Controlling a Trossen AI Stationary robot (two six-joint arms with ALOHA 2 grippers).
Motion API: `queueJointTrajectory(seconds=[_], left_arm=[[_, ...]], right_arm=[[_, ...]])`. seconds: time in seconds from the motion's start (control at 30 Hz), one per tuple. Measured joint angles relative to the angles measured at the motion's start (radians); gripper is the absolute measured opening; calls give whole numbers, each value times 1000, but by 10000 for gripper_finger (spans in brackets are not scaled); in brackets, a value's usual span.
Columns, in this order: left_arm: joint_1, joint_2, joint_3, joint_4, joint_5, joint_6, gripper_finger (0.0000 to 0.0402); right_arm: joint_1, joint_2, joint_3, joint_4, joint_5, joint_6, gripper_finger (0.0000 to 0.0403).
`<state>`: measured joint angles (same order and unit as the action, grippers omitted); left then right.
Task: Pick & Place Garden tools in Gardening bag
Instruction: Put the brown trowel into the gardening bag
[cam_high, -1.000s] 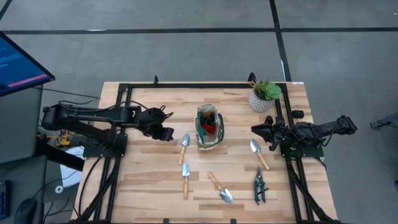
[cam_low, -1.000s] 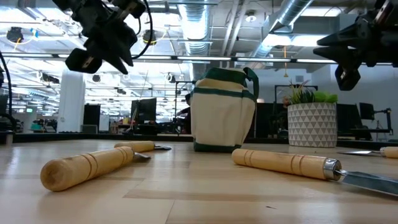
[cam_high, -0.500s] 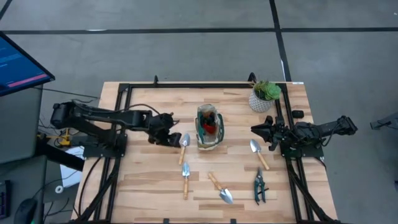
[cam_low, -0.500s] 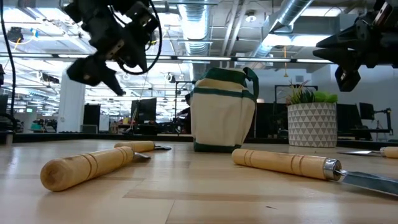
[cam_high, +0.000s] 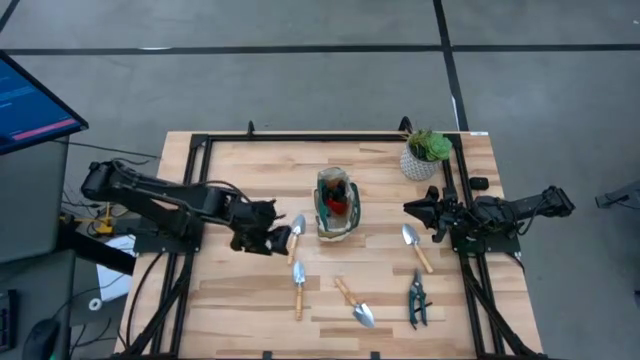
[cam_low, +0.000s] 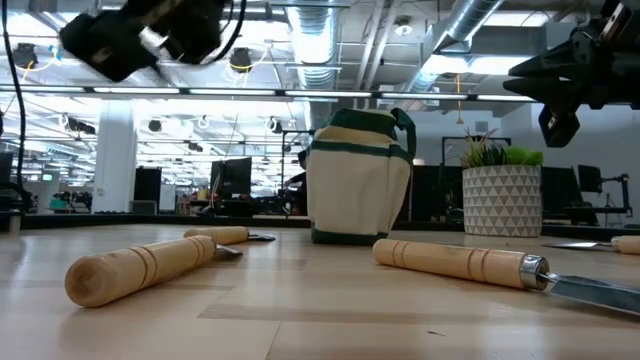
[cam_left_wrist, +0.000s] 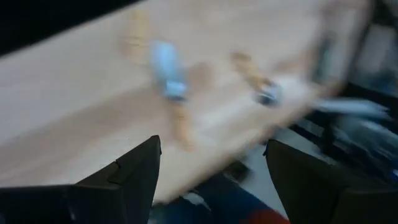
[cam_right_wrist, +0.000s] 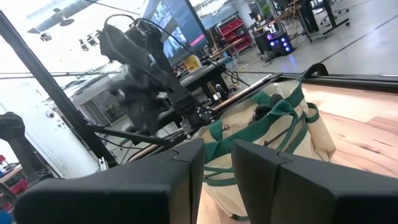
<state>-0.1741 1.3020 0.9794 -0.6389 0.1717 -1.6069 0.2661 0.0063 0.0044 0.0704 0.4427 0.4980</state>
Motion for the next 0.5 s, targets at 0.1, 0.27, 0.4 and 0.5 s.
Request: queueJointTrajectory(seconds=[0.1,0.27,0.4,0.5], left_arm=[[0,54,-2,-42,-70,-8,257],[-1,146,-1,-18,-116,-18,257],[8,205,-1,2,-141,-1,257],[31,235,-1,17,-190,13,257]], right_arm=[[0,0,0,0,0,0,76],[0,0,0,0,0,0,76],[0,0,0,0,0,0,76],[0,0,0,0,0,0,76]])
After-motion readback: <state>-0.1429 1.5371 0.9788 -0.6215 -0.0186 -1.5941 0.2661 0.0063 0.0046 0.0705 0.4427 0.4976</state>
